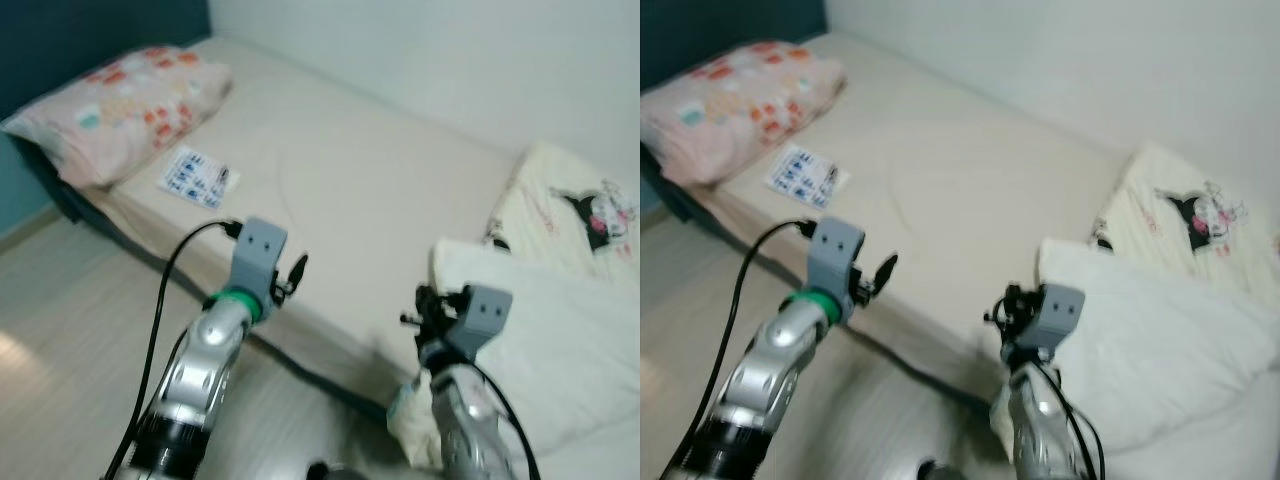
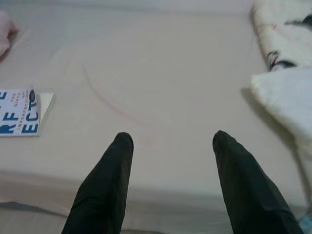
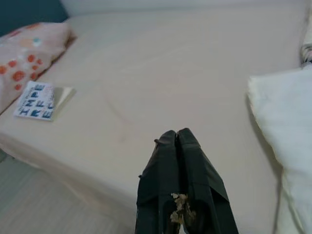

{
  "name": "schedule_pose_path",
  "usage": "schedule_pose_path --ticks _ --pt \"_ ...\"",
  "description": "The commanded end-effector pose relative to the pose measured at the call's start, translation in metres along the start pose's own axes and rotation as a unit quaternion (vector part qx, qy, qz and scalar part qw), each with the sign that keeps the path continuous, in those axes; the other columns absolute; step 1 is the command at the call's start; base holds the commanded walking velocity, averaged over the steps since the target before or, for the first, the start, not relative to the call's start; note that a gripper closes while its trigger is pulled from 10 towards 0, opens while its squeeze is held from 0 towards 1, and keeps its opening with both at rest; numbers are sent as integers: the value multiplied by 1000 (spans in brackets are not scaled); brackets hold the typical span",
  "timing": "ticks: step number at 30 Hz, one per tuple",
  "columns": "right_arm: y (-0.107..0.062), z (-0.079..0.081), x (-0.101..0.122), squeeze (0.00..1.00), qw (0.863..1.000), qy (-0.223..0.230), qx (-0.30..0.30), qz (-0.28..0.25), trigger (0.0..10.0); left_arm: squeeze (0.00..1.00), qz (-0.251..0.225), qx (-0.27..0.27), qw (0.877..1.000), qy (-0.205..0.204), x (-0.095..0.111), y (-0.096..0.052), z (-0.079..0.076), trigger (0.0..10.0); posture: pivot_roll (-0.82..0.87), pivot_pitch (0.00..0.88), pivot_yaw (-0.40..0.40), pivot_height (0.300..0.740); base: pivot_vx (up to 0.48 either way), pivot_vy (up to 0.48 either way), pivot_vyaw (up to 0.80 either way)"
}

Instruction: Clean up the room

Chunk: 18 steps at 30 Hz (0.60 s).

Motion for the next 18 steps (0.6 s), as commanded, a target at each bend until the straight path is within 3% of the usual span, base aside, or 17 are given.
schedule_pose_path --ticks 1,18 --pt "-4 -8 -4 0 1000 -1 -11 7 10000 0 2 -13 1000 -5 -2 0 -8 10000 4 102 7 733 0 0 -800" --pt "-3 -6 -3 0 1000 -5 -7 3 10000 0 0 -15 1000 -7 -2 1 -9 10000 4 102 7 733 0 0 -800"
Point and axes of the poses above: a point about 5 cm out from each wrist's last joint towards the gripper, its own y axis pointing out of the wrist towards the gripper, its own x axis along the axis of the wrist's last joint, z = x × y, the point moved 5 cm from there along y, pointing out of the wrist towards the gripper, and after that the axes turned 14 degrees about -y, right-handed, at the moved point
